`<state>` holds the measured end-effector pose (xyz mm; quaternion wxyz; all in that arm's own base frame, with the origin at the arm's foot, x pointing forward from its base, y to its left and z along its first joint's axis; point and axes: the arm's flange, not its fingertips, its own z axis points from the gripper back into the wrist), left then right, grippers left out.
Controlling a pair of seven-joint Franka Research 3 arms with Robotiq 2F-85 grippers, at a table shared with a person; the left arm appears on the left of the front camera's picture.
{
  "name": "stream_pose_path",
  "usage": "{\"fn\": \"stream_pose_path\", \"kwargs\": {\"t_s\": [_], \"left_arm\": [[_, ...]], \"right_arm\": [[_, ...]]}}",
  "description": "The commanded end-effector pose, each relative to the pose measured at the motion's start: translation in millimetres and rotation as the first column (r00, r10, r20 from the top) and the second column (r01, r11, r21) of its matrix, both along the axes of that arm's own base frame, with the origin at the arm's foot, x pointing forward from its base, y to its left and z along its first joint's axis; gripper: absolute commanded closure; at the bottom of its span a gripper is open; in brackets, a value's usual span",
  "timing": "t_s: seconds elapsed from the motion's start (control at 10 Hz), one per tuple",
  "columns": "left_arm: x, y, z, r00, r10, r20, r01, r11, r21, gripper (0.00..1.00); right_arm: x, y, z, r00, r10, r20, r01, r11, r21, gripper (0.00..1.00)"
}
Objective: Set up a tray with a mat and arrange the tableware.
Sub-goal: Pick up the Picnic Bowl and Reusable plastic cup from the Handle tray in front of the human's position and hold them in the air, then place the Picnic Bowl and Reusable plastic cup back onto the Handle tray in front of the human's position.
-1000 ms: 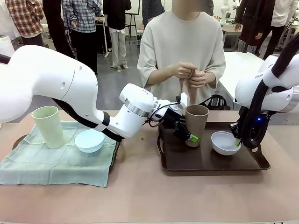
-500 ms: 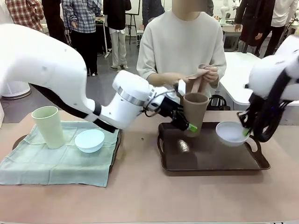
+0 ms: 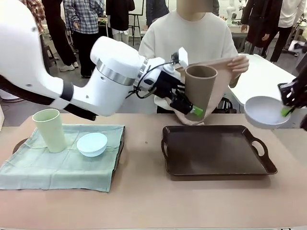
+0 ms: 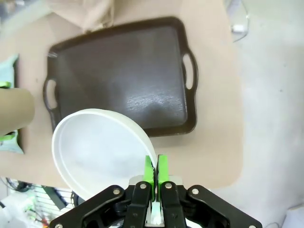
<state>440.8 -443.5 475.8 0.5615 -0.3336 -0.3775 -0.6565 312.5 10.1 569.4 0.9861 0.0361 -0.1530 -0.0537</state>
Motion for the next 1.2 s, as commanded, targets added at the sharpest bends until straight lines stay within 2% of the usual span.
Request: {"fn": "stream_pose_path", "kwargs": {"t_s": [0.0,0.1,0.2,1.1], "left_arm": [[-29,10,13,0.996,0.081,0.038,-0.081,0.997,0.016,1.00],[0,0,0,1.000,0.000,0.000,0.000,1.000,0.000,1.00],[0,0,0,1.000,0.000,0.000,0.000,1.000,0.000,1.00],[0,0,0,1.000,0.000,0.000,0.000,1.000,0.000,1.00]], "right_arm": [[-9,9,8,1.000,-0.008,0.002,0.008,1.000,-0.012,1.00],[0,10,4,0.999,0.015,-0.036,-0.016,1.000,-0.016,1.00],[-11,2,11,1.000,0.005,0.016,-0.004,1.000,-0.004,1.00],[-11,2,11,1.000,0.005,0.016,-0.004,1.000,-0.004,1.00]]}}
